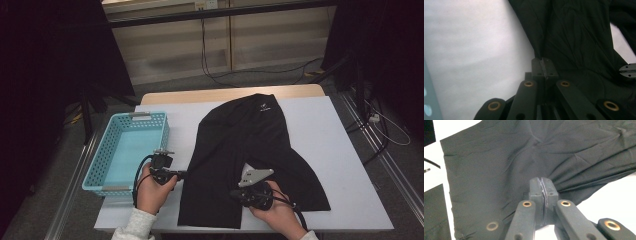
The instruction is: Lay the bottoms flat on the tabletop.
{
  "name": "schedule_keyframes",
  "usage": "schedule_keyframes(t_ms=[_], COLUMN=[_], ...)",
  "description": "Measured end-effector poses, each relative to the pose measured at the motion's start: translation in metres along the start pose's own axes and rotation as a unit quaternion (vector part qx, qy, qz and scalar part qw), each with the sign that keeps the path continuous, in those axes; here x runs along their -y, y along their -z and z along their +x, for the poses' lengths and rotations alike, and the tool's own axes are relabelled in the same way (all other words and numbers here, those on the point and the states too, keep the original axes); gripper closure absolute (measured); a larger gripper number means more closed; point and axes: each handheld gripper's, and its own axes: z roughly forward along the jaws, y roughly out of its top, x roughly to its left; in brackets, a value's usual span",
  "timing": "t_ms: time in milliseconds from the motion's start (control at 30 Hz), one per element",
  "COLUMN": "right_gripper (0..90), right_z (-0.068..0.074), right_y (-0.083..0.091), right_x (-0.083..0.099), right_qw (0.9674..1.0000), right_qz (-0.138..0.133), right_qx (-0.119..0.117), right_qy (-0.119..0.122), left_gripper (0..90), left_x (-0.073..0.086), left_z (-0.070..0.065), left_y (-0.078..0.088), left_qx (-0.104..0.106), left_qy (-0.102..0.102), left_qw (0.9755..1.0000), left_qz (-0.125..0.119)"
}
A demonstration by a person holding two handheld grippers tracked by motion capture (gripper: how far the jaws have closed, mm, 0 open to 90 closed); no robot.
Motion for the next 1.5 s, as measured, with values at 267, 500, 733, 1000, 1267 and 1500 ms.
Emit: schedule_keyframes(t_ms=[267,500,733,1000,1267,1500], right_gripper=[74.3,59.7,58.5,58.9,65.2,83.3], right_z=[-0.008,-0.03,-0.04,-0.044,-0.055,-0.055], right_y=[0.011,0.038,0.05,0.064,0.072,0.062], right_x=[-0.001,0.005,0.022,0.031,0.044,0.047], right_qw=[0.9998,0.9962,0.9927,0.9876,0.9817,0.9852], right_qz=[-0.013,-0.042,-0.029,-0.026,-0.02,-0.004], right_qx=[0.01,0.061,0.098,0.134,0.155,0.138], right_qy=[-0.013,-0.044,-0.065,-0.077,-0.109,-0.101], left_gripper=[68.1,43.9,32.0,27.7,27.3,27.2], left_x=[-0.004,-0.009,-0.016,-0.022,-0.025,-0.024], left_z=[-0.009,-0.018,-0.027,-0.033,-0.037,-0.039], left_y=[-0.001,-0.008,-0.021,-0.031,-0.036,-0.039], left_qx=[0.023,0.039,0.037,0.046,0.05,0.051], left_qy=[-0.024,-0.058,-0.081,-0.089,-0.094,-0.093], left_qw=[0.9992,0.9967,0.9953,0.9945,0.994,0.9941], left_qz=[-0.02,-0.042,-0.037,-0.03,-0.025,-0.021])
